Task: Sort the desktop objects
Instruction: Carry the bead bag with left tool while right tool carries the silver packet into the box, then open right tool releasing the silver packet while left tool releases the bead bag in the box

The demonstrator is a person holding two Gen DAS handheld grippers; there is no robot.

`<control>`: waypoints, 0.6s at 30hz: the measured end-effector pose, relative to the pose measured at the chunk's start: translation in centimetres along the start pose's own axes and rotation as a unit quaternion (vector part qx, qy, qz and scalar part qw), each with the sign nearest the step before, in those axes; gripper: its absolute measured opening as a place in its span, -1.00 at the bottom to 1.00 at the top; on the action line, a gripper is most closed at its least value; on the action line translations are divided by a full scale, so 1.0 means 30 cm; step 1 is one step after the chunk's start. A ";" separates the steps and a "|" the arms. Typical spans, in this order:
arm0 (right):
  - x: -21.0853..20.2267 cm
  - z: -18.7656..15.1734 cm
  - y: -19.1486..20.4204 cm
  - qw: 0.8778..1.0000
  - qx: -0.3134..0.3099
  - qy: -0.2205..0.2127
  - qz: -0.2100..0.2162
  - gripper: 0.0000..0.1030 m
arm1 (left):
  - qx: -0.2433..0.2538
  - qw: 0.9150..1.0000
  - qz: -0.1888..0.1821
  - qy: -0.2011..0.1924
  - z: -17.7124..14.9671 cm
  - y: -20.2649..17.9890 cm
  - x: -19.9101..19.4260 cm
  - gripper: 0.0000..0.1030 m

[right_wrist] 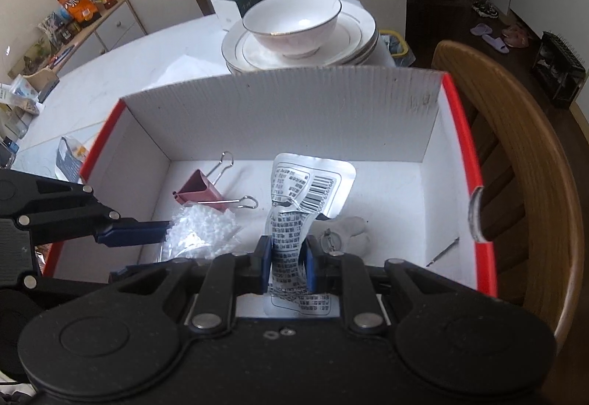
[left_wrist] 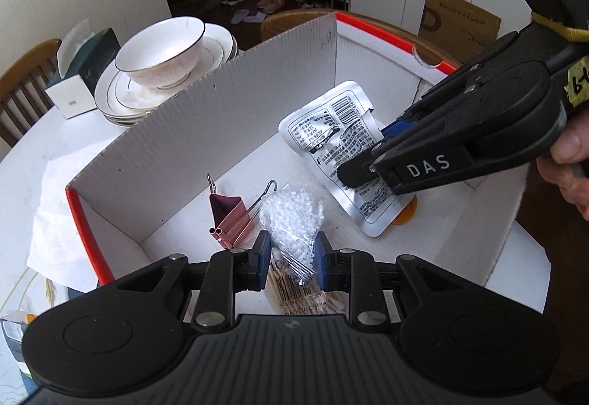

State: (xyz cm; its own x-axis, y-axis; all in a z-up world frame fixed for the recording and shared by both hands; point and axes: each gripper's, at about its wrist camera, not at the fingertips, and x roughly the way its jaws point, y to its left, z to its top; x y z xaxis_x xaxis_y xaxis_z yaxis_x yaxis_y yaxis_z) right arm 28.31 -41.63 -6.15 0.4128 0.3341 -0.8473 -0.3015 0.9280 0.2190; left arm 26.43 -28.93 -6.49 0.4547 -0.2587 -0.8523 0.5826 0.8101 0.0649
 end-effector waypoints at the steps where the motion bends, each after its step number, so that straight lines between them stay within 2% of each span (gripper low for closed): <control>1: 0.006 -0.001 -0.004 1.000 0.002 0.002 0.001 -0.67 | -0.002 1.000 -0.001 0.004 0.002 0.003 0.006 -0.54; 18: 0.061 -0.022 -0.007 0.999 0.000 0.036 0.006 -0.66 | -0.028 0.998 -0.015 0.048 -0.013 0.011 0.068 -0.54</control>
State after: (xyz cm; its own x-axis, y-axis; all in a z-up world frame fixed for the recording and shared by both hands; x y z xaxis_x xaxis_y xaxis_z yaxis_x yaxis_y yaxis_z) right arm 28.54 -41.31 -8.06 0.3467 0.3323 -0.8771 -0.3056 0.9241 0.2293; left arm 27.28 -28.99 -8.41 0.3692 -0.2332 -0.8996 0.5543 0.8322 0.0118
